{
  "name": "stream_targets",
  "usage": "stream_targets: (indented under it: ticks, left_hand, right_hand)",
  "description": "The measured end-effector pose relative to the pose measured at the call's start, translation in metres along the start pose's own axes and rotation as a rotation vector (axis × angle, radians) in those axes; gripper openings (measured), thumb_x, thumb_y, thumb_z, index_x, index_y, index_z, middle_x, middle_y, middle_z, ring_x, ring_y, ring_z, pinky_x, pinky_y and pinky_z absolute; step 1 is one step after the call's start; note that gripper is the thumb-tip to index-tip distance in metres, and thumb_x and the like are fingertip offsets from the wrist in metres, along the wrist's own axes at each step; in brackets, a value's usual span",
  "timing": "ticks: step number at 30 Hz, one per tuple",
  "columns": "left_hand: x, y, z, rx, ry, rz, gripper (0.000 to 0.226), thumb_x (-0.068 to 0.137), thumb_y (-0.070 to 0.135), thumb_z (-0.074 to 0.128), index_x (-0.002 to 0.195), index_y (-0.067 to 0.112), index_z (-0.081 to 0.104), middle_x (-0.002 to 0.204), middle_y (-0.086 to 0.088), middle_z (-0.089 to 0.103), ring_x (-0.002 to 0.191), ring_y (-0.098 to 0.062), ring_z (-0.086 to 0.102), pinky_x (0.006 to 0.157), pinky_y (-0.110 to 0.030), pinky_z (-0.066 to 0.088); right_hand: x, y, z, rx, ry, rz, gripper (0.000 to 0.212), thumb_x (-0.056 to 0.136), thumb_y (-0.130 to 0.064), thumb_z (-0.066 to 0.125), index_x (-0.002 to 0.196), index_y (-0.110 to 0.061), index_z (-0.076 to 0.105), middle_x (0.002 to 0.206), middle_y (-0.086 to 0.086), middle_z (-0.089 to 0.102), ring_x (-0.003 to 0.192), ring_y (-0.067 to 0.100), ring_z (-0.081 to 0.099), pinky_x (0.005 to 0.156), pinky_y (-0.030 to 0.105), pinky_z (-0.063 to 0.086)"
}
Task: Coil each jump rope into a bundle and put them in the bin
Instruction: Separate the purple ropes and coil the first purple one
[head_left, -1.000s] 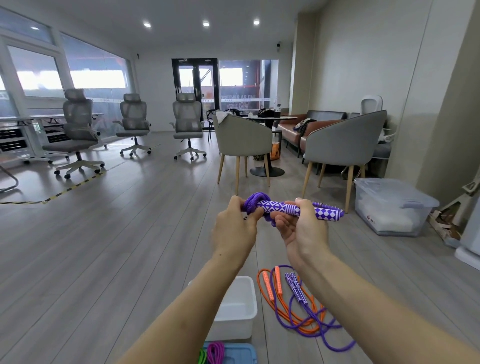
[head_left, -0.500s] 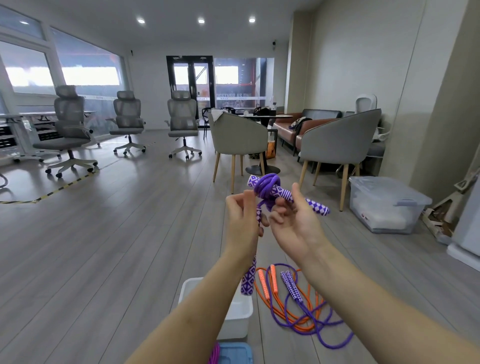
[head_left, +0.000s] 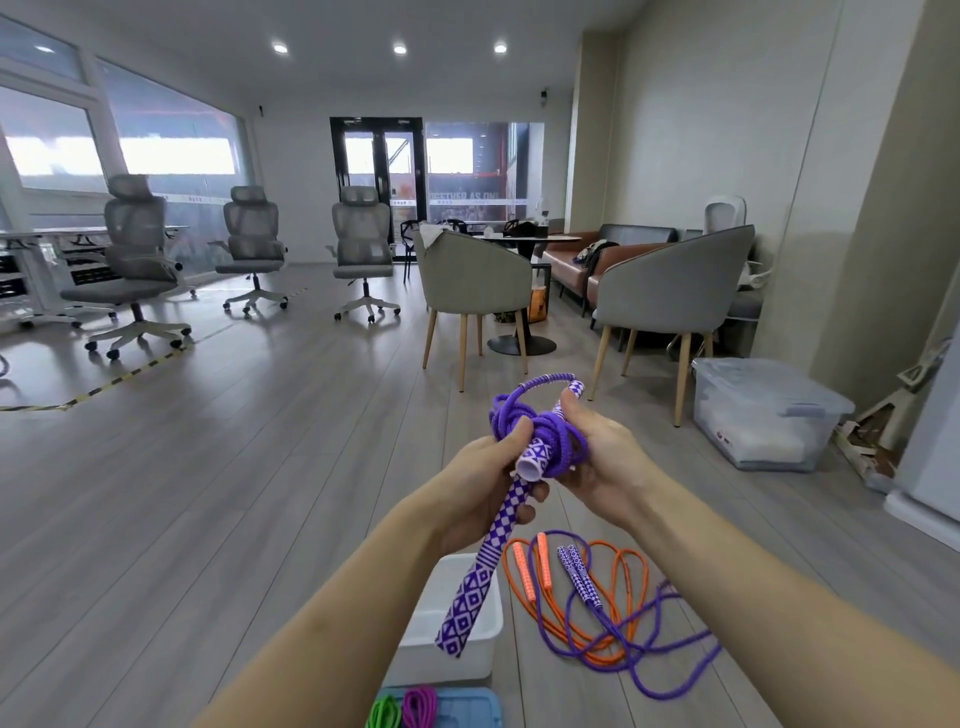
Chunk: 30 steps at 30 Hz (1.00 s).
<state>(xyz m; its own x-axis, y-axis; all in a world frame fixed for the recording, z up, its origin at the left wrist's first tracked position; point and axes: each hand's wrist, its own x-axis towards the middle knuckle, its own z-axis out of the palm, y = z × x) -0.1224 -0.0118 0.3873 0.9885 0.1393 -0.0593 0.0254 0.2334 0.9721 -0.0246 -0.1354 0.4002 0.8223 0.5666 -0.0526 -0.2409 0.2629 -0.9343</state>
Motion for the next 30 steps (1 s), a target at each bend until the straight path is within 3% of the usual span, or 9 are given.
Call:
stream_targets:
  ticks: [3, 6, 9, 13, 17, 21, 26, 30]
  left_hand:
    - [0.0, -0.005, -0.004, 0.012, -0.007, 0.023, 0.054, 0.091, 0.042, 0.07, 0.129, 0.005, 0.057, 0.093, -0.011, 0.068, 0.071, -0.017, 0.06, 0.058, -0.027, 0.048]
    - [0.0, -0.007, -0.005, 0.056, -0.055, 0.034, 0.047, 0.089, 0.037, 0.074, 0.124, 0.009, 0.058, 0.089, -0.008, 0.068, 0.067, -0.013, 0.058, 0.054, -0.024, 0.044]
    - [0.001, -0.011, -0.003, 0.091, -0.041, 0.085, 0.054, 0.086, 0.038, 0.076, 0.131, 0.017, 0.054, 0.09, -0.007, 0.069, 0.065, -0.011, 0.057, 0.051, -0.023, 0.04]
    - [0.006, -0.008, -0.009, 0.179, 0.062, 0.188, 0.056, 0.09, 0.038, 0.075, 0.138, 0.037, 0.045, 0.096, -0.007, 0.072, 0.068, -0.012, 0.058, 0.054, -0.026, 0.04]
    - [0.014, -0.009, -0.022, 0.301, 0.237, 0.294, 0.056, 0.094, 0.041, 0.072, 0.138, 0.04, 0.039, 0.099, -0.009, 0.072, 0.074, -0.013, 0.062, 0.055, -0.026, 0.045]
    - [0.021, -0.012, -0.022, 0.27, 0.265, 0.324, 0.055, 0.096, 0.047, 0.066, 0.14, 0.04, 0.034, 0.102, -0.011, 0.072, 0.077, -0.017, 0.064, 0.057, -0.029, 0.048]
    - [0.021, -0.015, -0.01, 0.248, 0.178, 0.284, 0.029, 0.101, 0.05, 0.055, 0.124, 0.047, 0.038, 0.097, -0.005, 0.069, 0.075, -0.013, 0.061, 0.064, -0.03, 0.05]
    - [0.033, -0.02, -0.011, 0.246, 0.372, 0.343, 0.038, 0.103, 0.039, 0.056, 0.135, 0.031, 0.037, 0.099, -0.006, 0.068, 0.077, -0.016, 0.061, 0.063, -0.031, 0.05]
  right_hand:
    - [-0.001, 0.002, 0.0, -0.044, -0.014, -0.004, 0.042, 0.105, -0.034, 0.055, 0.128, 0.001, 0.06, 0.109, 0.024, 0.069, 0.094, 0.034, 0.067, 0.097, 0.052, 0.055]
    - [0.001, -0.002, -0.001, -0.174, -0.043, -0.029, 0.036, 0.105, -0.029, 0.054, 0.127, -0.002, 0.063, 0.107, 0.023, 0.071, 0.094, 0.035, 0.068, 0.097, 0.052, 0.054]
    - [-0.001, -0.004, -0.004, -0.309, -0.047, -0.08, 0.028, 0.106, -0.029, 0.053, 0.119, -0.012, 0.07, 0.115, 0.018, 0.074, 0.111, 0.039, 0.069, 0.104, 0.056, 0.052]
    - [-0.009, 0.009, -0.008, -0.621, -0.011, -0.194, 0.025, 0.108, -0.04, 0.045, 0.117, -0.03, 0.066, 0.101, 0.001, 0.073, 0.097, 0.023, 0.068, 0.084, 0.04, 0.057]
    - [-0.017, 0.018, -0.007, -0.632, 0.098, -0.323, 0.035, 0.099, -0.053, 0.056, 0.114, -0.021, 0.058, 0.091, 0.005, 0.066, 0.075, 0.017, 0.062, 0.066, 0.034, 0.054]
    - [-0.02, 0.031, -0.003, -0.782, -0.007, -0.27, 0.044, 0.085, -0.055, 0.075, 0.11, -0.03, 0.049, 0.082, 0.003, 0.074, 0.07, 0.012, 0.072, 0.065, 0.031, 0.056]
    - [-0.019, 0.039, 0.0, -0.754, 0.065, -0.336, 0.026, 0.091, -0.039, 0.074, 0.102, -0.021, 0.058, 0.082, 0.002, 0.076, 0.073, 0.013, 0.074, 0.069, 0.036, 0.064]
    - [-0.019, 0.041, 0.001, -0.759, 0.002, -0.257, 0.016, 0.098, -0.027, 0.067, 0.105, -0.014, 0.063, 0.078, 0.004, 0.077, 0.069, 0.014, 0.076, 0.073, 0.04, 0.064]
